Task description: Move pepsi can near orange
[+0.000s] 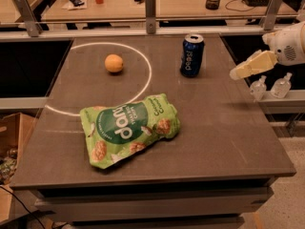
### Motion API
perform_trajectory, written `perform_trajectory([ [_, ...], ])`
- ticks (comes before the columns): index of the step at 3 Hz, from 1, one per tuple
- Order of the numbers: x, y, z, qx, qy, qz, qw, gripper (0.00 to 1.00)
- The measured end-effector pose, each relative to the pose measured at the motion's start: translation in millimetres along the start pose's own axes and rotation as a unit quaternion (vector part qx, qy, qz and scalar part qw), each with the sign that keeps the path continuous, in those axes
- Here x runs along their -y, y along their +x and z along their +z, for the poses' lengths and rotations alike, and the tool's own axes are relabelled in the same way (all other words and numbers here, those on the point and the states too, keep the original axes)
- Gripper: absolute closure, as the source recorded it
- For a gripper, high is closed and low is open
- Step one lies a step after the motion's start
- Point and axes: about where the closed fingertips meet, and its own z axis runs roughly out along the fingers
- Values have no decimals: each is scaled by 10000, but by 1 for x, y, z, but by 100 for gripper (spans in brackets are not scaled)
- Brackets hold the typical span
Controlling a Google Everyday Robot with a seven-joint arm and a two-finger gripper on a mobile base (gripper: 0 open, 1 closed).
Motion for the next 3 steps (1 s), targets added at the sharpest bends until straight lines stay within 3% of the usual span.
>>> perform_trajectory([
  [1, -5, -5, 8, 95, -118, 152, 9998, 0],
  [2, -19, -23, 29, 555, -338, 355, 9973, 0],
  [3, -35, -45, 55, 1045, -524, 317, 9926, 0],
])
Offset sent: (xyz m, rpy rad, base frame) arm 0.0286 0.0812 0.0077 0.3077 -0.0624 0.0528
